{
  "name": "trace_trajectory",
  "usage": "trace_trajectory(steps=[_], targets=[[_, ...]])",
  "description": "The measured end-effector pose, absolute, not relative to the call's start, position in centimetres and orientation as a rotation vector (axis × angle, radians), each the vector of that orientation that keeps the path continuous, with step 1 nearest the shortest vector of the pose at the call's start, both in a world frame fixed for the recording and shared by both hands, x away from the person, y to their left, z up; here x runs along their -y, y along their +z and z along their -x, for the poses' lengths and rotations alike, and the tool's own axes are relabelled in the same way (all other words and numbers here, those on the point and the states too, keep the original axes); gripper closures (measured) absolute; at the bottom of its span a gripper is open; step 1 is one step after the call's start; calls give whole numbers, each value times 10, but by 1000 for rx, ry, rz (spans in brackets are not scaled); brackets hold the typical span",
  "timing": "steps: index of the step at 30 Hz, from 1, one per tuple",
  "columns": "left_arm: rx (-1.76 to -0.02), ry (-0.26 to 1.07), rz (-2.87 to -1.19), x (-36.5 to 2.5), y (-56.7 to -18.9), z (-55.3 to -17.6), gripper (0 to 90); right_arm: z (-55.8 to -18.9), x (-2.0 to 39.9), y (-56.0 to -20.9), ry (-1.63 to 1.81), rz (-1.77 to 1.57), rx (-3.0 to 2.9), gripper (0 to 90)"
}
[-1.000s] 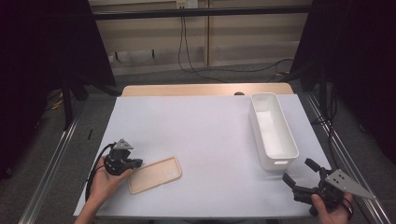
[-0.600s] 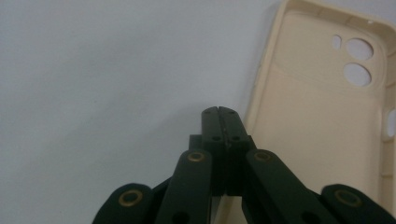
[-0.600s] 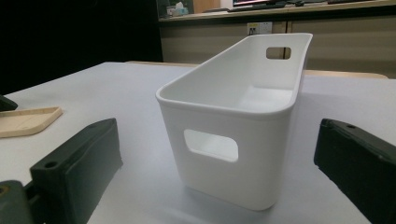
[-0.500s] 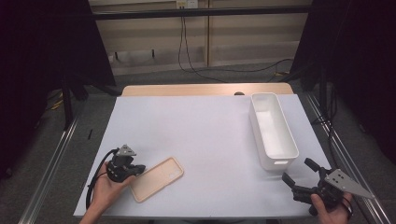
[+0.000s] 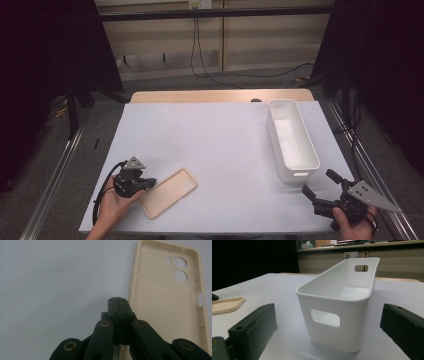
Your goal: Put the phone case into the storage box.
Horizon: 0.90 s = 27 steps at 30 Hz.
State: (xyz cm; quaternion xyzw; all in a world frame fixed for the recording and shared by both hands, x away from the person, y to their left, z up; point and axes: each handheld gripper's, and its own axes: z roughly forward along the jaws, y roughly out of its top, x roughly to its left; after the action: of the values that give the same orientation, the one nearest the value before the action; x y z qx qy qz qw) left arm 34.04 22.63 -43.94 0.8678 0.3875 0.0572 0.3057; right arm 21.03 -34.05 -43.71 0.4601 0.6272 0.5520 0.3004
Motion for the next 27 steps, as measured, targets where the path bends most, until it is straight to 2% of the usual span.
trace_trajectory(steps=[27], targets=[[-1027, 112, -2247, -226, -441, -337, 900, -210, 341, -437, 1464, -1215, -1668, 4]])
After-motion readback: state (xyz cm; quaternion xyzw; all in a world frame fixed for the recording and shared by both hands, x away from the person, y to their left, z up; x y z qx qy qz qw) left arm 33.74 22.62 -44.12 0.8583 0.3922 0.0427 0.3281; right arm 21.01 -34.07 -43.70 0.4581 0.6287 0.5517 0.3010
